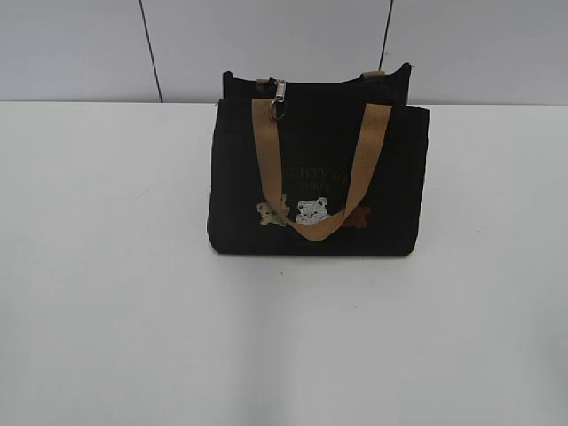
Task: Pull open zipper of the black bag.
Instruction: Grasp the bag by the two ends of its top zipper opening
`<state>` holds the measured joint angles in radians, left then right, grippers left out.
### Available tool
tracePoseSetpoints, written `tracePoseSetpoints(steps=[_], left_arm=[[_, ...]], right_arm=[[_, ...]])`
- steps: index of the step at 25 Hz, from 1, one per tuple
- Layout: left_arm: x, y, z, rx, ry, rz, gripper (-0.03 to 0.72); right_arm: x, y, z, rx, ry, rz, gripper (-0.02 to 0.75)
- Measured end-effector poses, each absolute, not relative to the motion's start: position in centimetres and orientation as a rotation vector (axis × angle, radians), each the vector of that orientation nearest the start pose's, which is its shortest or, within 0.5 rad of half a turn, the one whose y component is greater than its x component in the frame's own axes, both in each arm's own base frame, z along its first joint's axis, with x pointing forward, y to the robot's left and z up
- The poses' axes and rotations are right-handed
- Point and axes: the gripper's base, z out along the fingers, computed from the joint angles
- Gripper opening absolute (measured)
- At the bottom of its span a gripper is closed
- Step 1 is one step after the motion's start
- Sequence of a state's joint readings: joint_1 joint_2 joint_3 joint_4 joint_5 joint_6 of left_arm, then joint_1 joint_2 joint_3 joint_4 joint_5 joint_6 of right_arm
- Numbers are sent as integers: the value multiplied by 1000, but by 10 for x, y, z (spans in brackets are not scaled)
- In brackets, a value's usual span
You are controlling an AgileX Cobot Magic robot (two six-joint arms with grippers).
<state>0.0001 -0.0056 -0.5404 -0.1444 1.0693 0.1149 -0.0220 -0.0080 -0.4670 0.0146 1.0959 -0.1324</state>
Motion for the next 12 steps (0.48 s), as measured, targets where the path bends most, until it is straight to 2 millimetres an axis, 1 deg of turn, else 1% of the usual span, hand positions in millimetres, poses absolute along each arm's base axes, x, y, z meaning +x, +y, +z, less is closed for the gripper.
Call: tracePoseSetpoints(steps=[12], left_arm=[[-12, -11, 288, 126, 1996, -98, 377]], right_arm=[[-4, 1, 265, -117, 2102, -75, 536]])
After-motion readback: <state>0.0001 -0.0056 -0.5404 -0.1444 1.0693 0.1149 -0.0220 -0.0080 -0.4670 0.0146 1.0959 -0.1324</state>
